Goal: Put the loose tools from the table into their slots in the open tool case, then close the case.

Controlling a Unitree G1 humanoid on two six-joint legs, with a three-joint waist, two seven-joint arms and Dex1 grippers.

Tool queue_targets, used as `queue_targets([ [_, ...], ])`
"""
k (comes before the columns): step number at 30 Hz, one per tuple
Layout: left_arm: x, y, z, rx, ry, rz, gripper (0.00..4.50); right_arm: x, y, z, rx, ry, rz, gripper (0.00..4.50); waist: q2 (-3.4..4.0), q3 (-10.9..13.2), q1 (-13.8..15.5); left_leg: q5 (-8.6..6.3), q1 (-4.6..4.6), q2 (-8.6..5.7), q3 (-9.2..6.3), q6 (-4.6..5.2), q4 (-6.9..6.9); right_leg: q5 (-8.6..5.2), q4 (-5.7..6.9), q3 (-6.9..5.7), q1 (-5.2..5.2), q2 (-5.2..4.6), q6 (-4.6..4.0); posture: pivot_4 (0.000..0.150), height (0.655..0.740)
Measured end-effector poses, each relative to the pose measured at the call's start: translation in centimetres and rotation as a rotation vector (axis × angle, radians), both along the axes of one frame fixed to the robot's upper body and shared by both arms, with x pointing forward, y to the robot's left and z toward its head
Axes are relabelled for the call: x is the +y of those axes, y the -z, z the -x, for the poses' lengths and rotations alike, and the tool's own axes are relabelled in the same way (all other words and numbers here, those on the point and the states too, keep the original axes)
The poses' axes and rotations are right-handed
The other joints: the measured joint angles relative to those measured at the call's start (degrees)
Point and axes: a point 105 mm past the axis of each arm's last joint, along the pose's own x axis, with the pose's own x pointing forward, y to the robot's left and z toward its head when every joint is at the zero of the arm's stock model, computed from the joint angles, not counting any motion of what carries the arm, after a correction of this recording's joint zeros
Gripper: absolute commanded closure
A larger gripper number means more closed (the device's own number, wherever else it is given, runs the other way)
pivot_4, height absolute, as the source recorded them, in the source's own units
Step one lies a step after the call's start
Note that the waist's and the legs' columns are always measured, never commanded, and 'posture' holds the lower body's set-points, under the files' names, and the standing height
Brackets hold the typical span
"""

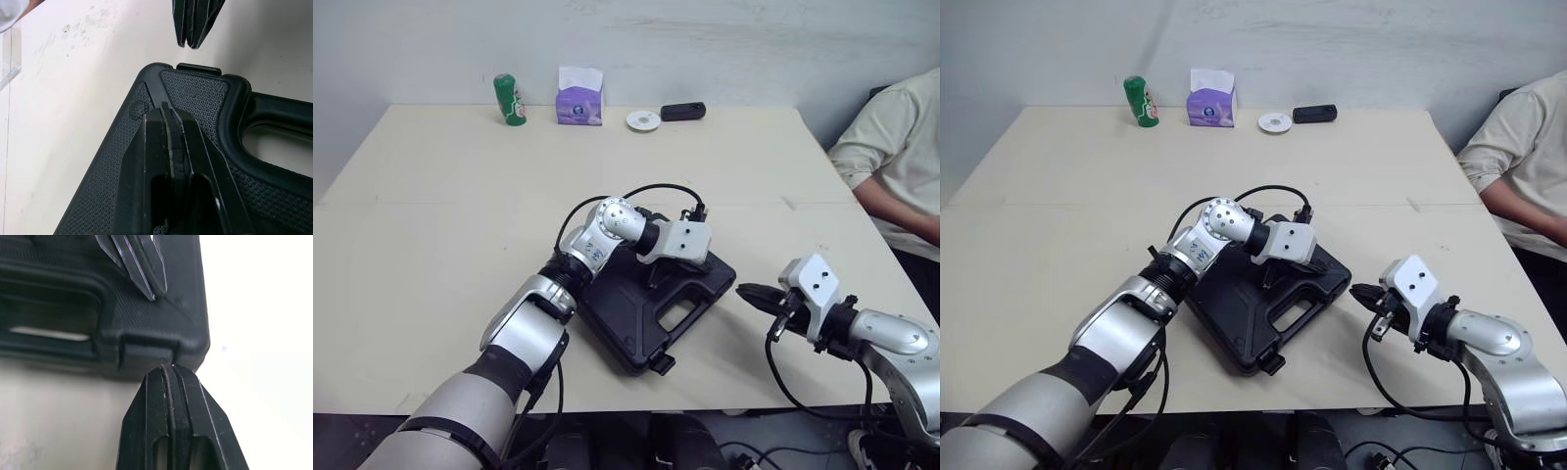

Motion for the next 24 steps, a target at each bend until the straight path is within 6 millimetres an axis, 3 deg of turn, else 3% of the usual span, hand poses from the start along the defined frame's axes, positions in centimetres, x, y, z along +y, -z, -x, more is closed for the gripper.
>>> queue_targets([
  [6,-0.1,-0.1,0.1,-0.002,0.004,0.002,4.47,1.2,0.4,-0.3,0.005,-0.03,-0.002,4.5,0.05,0.0,0.0,0.0,-0.02,0.0,-0.01,0.0,-0.03,-0.01,-0.05,-0.01,0.0,0.0,0.01,0.15,0.7316],
  [24,0.0,0.1,0.0,-0.009,-0.001,-0.004,4.47,2.2,0.8,-1.2,0.032,-0.062,-0.008,4.5,0.1,0.1,-0.8,-0.01,0.0,0.05,-0.02,-0.02,-0.09,-0.02,-0.08,-0.01,-0.03,0.01,-0.02,0.15,0.7316],
])
